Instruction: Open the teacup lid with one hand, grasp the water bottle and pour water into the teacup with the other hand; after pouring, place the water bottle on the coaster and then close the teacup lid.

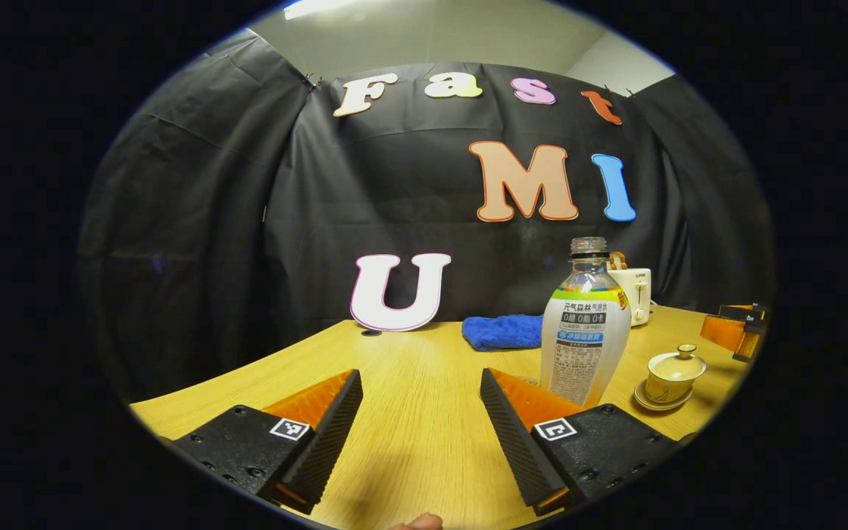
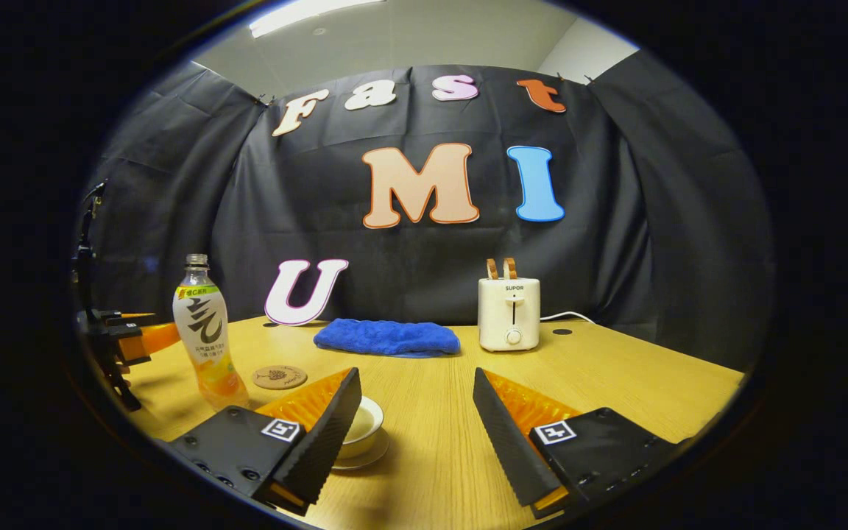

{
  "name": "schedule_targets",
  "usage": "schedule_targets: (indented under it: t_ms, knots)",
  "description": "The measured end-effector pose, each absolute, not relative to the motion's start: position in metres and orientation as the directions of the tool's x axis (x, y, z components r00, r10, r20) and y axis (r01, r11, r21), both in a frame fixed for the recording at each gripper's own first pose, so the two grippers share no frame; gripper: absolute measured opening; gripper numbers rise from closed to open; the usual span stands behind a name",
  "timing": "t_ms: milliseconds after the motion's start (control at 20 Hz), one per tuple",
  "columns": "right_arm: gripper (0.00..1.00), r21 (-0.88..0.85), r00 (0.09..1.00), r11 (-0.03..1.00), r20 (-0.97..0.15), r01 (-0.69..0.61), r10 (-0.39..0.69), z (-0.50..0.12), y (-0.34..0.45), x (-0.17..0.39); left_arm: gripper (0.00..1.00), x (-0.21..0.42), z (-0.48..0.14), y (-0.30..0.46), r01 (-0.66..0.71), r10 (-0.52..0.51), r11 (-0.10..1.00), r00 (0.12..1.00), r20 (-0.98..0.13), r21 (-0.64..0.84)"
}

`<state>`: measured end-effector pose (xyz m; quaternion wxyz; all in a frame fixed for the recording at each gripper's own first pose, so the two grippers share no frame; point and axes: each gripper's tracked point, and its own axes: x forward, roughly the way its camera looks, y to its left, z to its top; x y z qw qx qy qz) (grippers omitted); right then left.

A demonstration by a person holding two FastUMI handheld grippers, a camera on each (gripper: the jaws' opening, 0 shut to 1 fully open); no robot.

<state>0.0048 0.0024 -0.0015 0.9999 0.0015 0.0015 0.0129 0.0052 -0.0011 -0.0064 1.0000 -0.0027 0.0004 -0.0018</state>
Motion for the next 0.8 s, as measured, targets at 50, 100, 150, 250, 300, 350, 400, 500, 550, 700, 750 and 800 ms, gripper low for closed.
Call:
schedule_targets:
  t_ms: [50, 100, 150, 250, 300, 350, 400, 500, 550, 700, 750, 800]
  knots:
    - [0.98, 0.004, 0.999, 0.999, -0.005, -0.033, 0.033, -0.002, 0.003, 0.006, 0.94, 0.006, -0.007, -0.001, 0.004, -0.004, 1.0, 1.0, -0.001, -0.006]
    - [0.98, 0.005, 0.999, 0.999, -0.008, -0.043, 0.043, -0.002, 0.005, 0.005, 0.94, 0.005, -0.007, -0.002, 0.004, -0.004, 1.0, 1.0, -0.001, -0.006]
    - [0.98, 0.008, 0.998, 0.998, -0.013, -0.056, 0.056, -0.002, 0.008, 0.004, 0.94, 0.006, -0.007, -0.001, 0.004, -0.004, 1.0, 1.0, -0.001, -0.006]
    - [0.98, 0.016, 0.997, 0.997, -0.015, -0.077, 0.077, 0.002, 0.012, 0.004, 0.94, 0.006, -0.008, -0.002, 0.005, -0.005, 1.0, 1.0, -0.001, -0.006]
    - [0.98, 0.018, 0.996, 0.996, -0.008, -0.085, 0.085, 0.006, 0.015, 0.005, 0.94, 0.006, -0.007, -0.002, 0.006, -0.006, 1.0, 1.0, -0.001, -0.007]
    - [0.98, 0.018, 0.996, 0.996, -0.004, -0.091, 0.092, 0.009, 0.016, 0.004, 0.94, 0.007, -0.007, -0.001, 0.006, -0.006, 1.0, 1.0, -0.001, -0.007]
    - [0.98, 0.017, 0.995, 0.994, -0.005, -0.104, 0.104, 0.012, 0.02, 0.005, 0.94, 0.006, -0.007, -0.001, 0.006, -0.006, 1.0, 1.0, -0.002, -0.007]
    - [1.0, 0.017, 0.99, 0.99, -0.019, -0.137, 0.137, 0.012, 0.031, 0.005, 0.94, 0.007, -0.007, -0.002, 0.006, -0.006, 1.0, 1.0, -0.002, -0.007]
    - [0.98, 0.015, 0.987, 0.988, -0.028, -0.157, 0.157, 0.012, 0.037, 0.006, 0.94, 0.007, -0.008, -0.002, 0.007, -0.007, 1.0, 1.0, -0.002, -0.008]
    - [0.98, -0.001, 0.977, 0.98, -0.066, -0.201, 0.201, 0.007, 0.053, 0.008, 0.95, 0.007, -0.009, -0.002, 0.007, -0.007, 1.0, 1.0, -0.002, -0.008]
    - [0.98, -0.012, 0.974, 0.977, -0.079, -0.212, 0.21, 0.005, 0.057, 0.01, 0.95, 0.007, -0.008, -0.002, 0.008, -0.008, 1.0, 1.0, -0.002, -0.008]
    - [0.98, -0.021, 0.971, 0.974, -0.09, -0.225, 0.222, 0.003, 0.062, 0.01, 0.95, 0.008, -0.007, -0.002, 0.007, -0.007, 1.0, 1.0, -0.002, -0.009]
